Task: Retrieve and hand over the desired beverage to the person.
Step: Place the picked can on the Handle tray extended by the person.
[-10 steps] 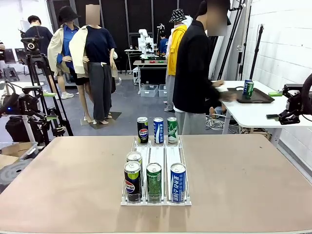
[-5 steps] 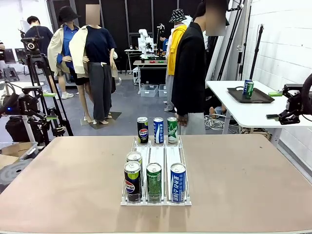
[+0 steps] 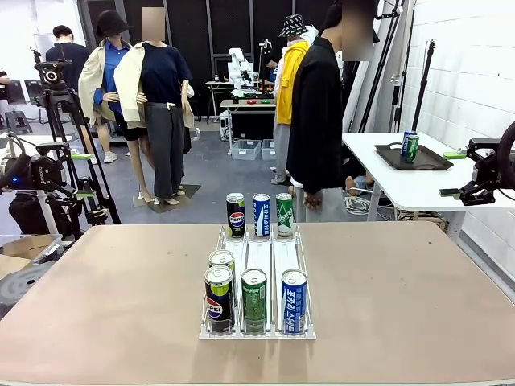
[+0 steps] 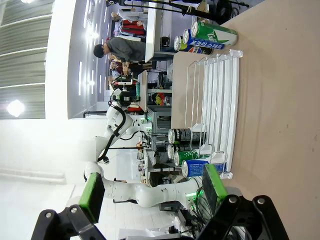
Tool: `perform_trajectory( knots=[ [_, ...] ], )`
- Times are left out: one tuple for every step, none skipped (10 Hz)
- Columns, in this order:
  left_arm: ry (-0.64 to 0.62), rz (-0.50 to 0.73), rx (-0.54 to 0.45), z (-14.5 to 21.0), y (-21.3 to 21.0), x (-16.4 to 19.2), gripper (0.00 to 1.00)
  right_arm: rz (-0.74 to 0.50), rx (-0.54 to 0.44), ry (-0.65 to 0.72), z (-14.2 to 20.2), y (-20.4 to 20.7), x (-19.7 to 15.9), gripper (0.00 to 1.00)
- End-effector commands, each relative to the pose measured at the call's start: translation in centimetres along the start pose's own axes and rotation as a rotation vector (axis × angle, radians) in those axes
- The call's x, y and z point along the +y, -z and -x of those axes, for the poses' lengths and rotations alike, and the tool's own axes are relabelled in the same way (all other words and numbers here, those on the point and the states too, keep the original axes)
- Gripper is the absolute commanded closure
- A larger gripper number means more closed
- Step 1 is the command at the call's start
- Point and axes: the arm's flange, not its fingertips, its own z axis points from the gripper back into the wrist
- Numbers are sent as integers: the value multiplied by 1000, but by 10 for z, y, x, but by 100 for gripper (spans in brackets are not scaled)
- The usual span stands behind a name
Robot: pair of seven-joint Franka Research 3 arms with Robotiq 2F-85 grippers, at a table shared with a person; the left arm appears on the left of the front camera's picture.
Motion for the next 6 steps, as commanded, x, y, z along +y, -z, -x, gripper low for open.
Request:
perform_trajectory(
  knots=[
    [2, 0, -1, 0, -1, -1, 0, -7, 6, -11, 1, 1, 1, 0],
    [2, 0, -1, 0, -1, -1, 0, -7, 6, -11, 1, 1, 1, 0],
    [2, 0, -1, 0, -1, -1, 0, -7, 6, -11, 1, 1, 1, 0],
    [2, 0, -1, 0, -1, -1, 0, -7, 6, -11, 1, 1, 1, 0],
    [2, 0, -1, 0, -1, -1, 0, -7, 6, -11, 1, 1, 1, 0],
    [2, 0, -1, 0, -1, -1, 0, -7, 6, -11, 1, 1, 1, 0]
  ],
)
